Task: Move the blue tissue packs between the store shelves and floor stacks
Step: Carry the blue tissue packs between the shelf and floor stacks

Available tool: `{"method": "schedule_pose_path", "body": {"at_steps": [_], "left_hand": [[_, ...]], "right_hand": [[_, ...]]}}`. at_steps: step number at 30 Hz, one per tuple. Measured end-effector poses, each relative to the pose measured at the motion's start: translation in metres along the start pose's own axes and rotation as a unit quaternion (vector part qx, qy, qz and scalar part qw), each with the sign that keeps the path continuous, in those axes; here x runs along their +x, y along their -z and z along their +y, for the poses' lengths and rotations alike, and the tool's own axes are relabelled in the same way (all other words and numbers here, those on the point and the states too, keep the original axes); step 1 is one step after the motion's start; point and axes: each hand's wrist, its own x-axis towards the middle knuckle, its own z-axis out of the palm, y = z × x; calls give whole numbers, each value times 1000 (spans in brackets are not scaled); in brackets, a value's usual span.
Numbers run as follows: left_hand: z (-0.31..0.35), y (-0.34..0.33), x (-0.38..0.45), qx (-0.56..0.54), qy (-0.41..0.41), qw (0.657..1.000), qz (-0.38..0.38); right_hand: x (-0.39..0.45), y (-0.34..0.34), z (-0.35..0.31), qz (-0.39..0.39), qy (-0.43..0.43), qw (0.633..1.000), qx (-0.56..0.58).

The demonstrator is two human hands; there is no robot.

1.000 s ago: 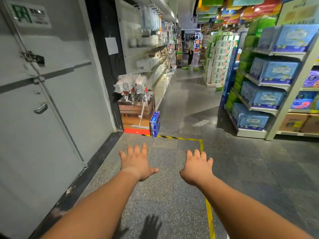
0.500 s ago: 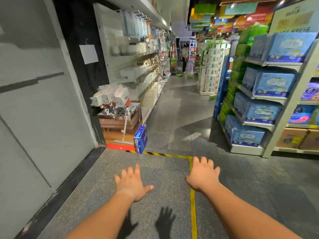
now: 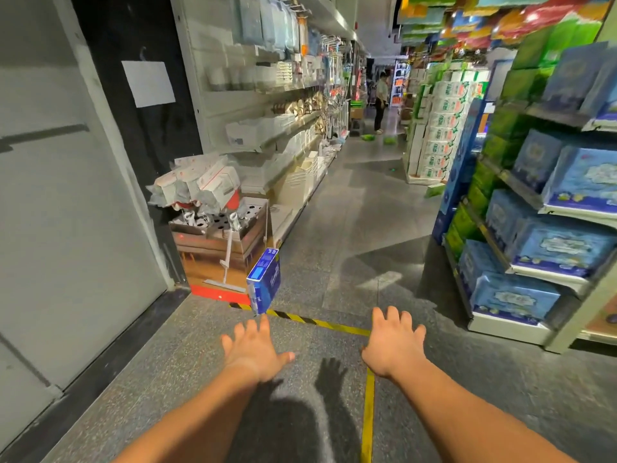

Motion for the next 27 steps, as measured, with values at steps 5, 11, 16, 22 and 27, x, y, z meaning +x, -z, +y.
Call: {"method": "schedule_pose_path", "body": {"at_steps": [5, 11, 16, 22, 27], "left_hand": [[35, 20, 113, -27, 45, 999, -3], [89, 31, 232, -18, 62, 998, -13], [130, 23, 330, 24, 96, 995, -18], [180, 28, 435, -16, 182, 983, -25], [214, 39, 509, -58, 238, 969, -8]], "right_hand": [[119, 34, 27, 12, 11, 1000, -11], [253, 35, 45, 1, 40, 999, 16], [380, 30, 61, -22, 100, 995, 10], [550, 54, 93, -63, 167, 984, 26], [686, 80, 94, -50, 196, 979, -17]]}}
